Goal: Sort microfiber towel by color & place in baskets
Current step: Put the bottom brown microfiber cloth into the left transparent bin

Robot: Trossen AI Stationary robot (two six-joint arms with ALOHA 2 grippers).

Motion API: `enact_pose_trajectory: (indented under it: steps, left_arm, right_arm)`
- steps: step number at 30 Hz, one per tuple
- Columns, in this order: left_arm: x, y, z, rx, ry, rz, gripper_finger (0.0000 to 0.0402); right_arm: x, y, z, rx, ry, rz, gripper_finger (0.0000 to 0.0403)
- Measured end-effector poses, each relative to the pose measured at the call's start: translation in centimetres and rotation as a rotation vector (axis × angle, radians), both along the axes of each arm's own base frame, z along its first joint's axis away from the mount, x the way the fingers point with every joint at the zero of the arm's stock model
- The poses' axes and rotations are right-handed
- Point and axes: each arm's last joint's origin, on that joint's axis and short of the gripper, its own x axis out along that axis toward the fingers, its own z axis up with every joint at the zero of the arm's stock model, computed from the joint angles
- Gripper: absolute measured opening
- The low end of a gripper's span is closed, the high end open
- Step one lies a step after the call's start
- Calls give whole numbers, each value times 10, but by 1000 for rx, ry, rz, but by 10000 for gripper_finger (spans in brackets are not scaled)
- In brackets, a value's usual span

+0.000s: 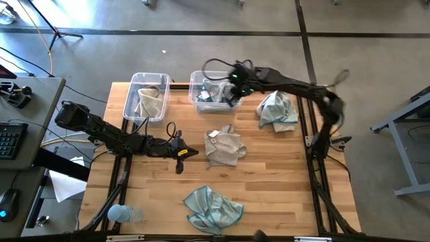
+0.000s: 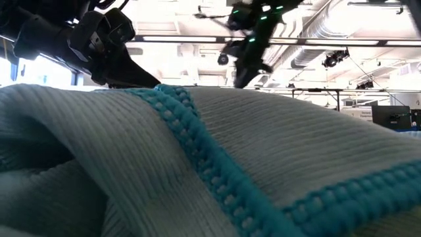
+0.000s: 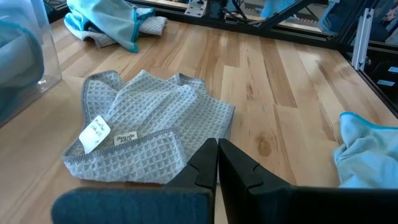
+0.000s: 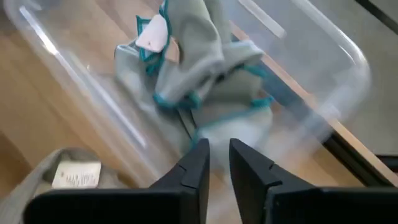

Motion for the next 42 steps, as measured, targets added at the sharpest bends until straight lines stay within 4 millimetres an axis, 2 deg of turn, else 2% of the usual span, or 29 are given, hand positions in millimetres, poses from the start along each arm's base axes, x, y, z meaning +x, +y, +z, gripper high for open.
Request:
enact_pose_trajectory:
  steps: [10, 15, 19, 27, 34, 42]
  left_arm:
    - [-2, 1, -3, -6, 4, 25, 0]
    - [-2, 1, -3, 2, 4, 24, 0]
    - [-2, 1, -3, 2, 4, 23, 0]
    - [-2, 1, -3, 3, 4, 23, 0]
    - [-2, 1, -3, 7, 3, 34, 0]
    - [-2, 3, -2, 32, -4, 97, 0]
  right_arm:
    - [-105, 67, 5, -37, -208, -36, 23]
    - [-146, 92, -3, -40, -264, -65, 23]
    - [-170, 103, -14, -43, -287, -68, 24]
    - [-192, 112, -42, -39, -204, -15, 24]
    - [-195, 118, -64, 73, -160, 1, 23]
    - [-190, 140, -85, 142, -157, 66, 2]
